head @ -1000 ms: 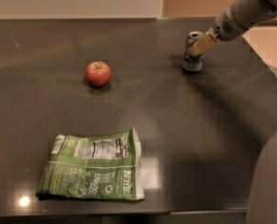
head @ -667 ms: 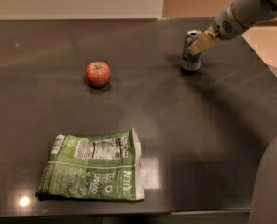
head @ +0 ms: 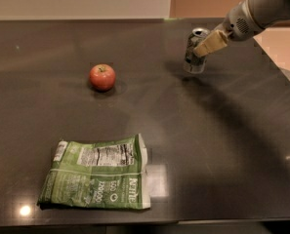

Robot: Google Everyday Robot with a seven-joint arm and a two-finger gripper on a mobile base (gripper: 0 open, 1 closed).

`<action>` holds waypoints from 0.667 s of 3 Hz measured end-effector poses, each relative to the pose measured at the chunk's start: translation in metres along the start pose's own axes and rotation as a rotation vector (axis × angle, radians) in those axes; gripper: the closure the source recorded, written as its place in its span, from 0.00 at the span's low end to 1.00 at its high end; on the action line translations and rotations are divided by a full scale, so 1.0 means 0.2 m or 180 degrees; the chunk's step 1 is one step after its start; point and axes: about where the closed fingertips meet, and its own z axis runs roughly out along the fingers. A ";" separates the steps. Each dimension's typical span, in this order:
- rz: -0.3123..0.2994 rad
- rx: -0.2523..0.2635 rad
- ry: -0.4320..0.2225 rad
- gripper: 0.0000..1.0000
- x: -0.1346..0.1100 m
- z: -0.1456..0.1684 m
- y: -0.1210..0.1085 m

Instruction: Move 7up can near green jalapeno chip bag

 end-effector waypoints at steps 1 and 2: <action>-0.0240 -0.0205 -0.0084 1.00 -0.06 -0.06 0.22; -0.0480 -0.0416 -0.0099 1.00 -0.09 -0.07 0.45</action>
Offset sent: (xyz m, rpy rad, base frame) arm -0.1171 0.0854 0.0235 0.0062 -0.0246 0.3198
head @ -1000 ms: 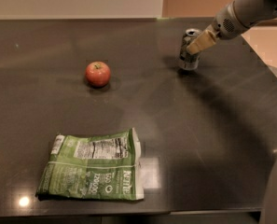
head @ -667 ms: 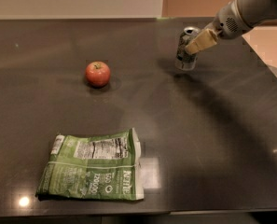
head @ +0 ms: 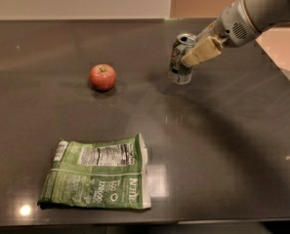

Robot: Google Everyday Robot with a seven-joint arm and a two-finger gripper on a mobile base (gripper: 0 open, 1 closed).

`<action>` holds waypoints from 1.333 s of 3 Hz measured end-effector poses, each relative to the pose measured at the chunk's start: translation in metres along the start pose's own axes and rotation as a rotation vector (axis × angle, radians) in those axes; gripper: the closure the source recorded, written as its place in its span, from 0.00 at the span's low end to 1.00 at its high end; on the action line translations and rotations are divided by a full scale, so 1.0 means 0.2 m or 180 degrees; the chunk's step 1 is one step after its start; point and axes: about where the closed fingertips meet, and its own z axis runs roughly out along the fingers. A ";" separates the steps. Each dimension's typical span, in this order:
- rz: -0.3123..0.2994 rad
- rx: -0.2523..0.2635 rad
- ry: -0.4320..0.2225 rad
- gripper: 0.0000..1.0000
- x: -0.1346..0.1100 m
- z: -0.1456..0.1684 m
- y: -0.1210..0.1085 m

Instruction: Move 7up can near green jalapeno chip bag

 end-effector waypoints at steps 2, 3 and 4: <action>-0.0318 -0.0340 0.0152 1.00 0.01 0.11 0.33; -0.0460 -0.0440 0.0218 1.00 0.02 0.14 0.46; -0.0599 -0.0498 0.0247 1.00 0.02 0.13 0.56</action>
Offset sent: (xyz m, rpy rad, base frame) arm -0.0819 0.0552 -0.0355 -0.0827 0.0520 0.2120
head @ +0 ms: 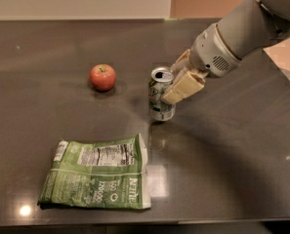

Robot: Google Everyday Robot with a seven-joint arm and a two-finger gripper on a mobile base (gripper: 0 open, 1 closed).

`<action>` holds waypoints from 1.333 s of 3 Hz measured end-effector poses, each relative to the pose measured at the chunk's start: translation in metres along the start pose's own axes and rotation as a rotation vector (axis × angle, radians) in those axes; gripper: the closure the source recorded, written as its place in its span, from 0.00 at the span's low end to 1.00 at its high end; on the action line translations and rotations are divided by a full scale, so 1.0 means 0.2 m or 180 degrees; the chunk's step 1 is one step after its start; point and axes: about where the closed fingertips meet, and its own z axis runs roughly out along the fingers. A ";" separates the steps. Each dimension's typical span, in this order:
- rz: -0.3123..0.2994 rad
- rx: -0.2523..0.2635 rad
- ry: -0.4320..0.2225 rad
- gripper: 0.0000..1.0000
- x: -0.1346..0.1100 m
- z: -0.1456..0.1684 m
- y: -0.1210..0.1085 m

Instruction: Move 7up can near green jalapeno chip bag

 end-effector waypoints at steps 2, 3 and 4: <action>-0.0108 -0.0139 -0.0007 1.00 -0.02 0.02 0.16; -0.0134 -0.0213 -0.0043 0.82 -0.03 0.04 0.24; -0.0171 -0.0252 -0.0086 0.59 -0.04 0.06 0.31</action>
Offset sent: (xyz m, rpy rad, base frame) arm -0.0480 0.0145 -0.0078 0.0079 0.0323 0.0800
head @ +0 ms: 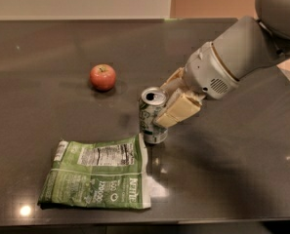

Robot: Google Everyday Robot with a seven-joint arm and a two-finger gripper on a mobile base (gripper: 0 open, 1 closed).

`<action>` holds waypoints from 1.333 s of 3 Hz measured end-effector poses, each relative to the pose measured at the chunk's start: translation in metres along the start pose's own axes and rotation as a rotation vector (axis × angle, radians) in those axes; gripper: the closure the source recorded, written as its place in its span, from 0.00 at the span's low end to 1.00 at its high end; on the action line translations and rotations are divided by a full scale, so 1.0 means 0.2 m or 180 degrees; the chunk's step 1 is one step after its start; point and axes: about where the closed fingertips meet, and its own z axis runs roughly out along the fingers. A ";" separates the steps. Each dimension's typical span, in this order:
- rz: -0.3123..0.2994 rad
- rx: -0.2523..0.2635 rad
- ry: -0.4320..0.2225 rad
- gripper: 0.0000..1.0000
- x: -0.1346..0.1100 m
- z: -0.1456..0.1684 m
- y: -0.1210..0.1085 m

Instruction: Move 7up can near green jalapeno chip bag

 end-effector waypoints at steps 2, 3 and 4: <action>0.0001 -0.0073 -0.0066 0.12 0.01 0.05 0.06; 0.0001 -0.0106 -0.0056 0.00 0.02 0.07 0.05; 0.0001 -0.0106 -0.0056 0.00 0.02 0.08 0.05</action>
Offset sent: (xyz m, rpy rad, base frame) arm -0.0126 0.0046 -0.0175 0.0375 0.0325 0.0155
